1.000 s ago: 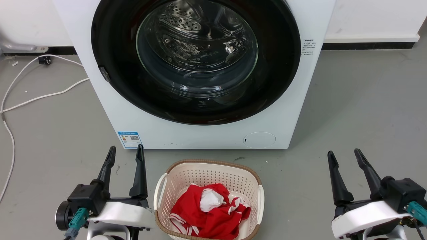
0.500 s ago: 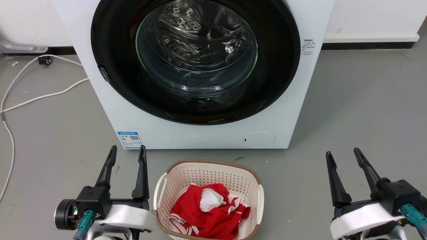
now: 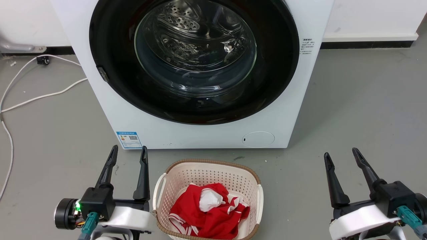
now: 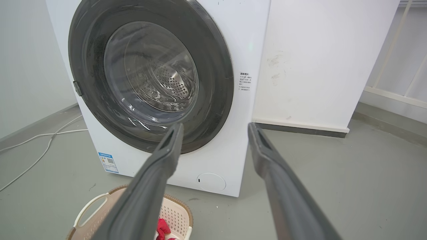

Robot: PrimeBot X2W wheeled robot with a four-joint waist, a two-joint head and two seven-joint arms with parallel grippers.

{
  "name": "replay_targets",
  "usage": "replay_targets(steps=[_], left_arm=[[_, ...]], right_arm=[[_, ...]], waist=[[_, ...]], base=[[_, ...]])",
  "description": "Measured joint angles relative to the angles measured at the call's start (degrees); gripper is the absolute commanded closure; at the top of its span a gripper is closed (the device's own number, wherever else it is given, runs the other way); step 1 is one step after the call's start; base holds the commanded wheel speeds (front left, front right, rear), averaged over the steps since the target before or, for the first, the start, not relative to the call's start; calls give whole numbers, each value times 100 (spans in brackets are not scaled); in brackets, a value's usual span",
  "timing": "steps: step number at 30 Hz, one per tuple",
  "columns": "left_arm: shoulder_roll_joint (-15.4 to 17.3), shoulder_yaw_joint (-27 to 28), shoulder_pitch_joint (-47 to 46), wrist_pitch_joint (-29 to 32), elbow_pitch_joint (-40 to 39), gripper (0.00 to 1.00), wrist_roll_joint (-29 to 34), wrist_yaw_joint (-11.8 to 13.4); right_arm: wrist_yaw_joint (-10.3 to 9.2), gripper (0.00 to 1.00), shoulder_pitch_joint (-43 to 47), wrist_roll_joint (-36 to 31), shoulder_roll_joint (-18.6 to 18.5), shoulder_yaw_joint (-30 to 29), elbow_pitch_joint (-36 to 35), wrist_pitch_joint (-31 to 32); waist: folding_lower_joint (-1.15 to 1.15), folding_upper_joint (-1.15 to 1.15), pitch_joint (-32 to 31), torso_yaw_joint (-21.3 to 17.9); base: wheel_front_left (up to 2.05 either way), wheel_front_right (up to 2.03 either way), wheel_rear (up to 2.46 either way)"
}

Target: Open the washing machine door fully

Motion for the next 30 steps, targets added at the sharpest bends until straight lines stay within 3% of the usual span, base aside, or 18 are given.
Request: replay_targets(steps=[8, 10, 16, 21, 23, 30], left_arm=[[-15, 11, 10, 0, 34, 0, -42, -29], [-19, 15, 10, 0, 40, 0, -40, -30], [-23, 22, 10, 0, 38, 0, -38, -32], [-25, 34, 9, 0, 13, 0, -38, -34], [-27, 63, -35, 0, -60, 0, -41, -23], [-31, 130, -303, 0, -225, 0, -51, -19]], right_arm=[[0, 0, -1, 66, 0, -13, 35, -15], [0, 100, -2, 210, 0, -5, 69, -19], [0, 100, -12, 605, 1, 30, 108, -97], [0, 100, -90, 1711, 4, 149, 167, -268], [0, 100, -380, 2814, 4, 177, 185, -396], [0, 100, -1190, 4937, 7, -41, 275, -504]], waist=[[0, 0, 13, 8], [0, 0, 25, 4], [0, 0, 33, -1], [0, 0, 64, -3], [0, 0, 196, -10], [0, 0, 605, -16]], base=[[0, 0, 0], [0, 0, 0], [0, 0, 0], [0, 0, 0], [0, 0, 0], [0, 0, 0]])
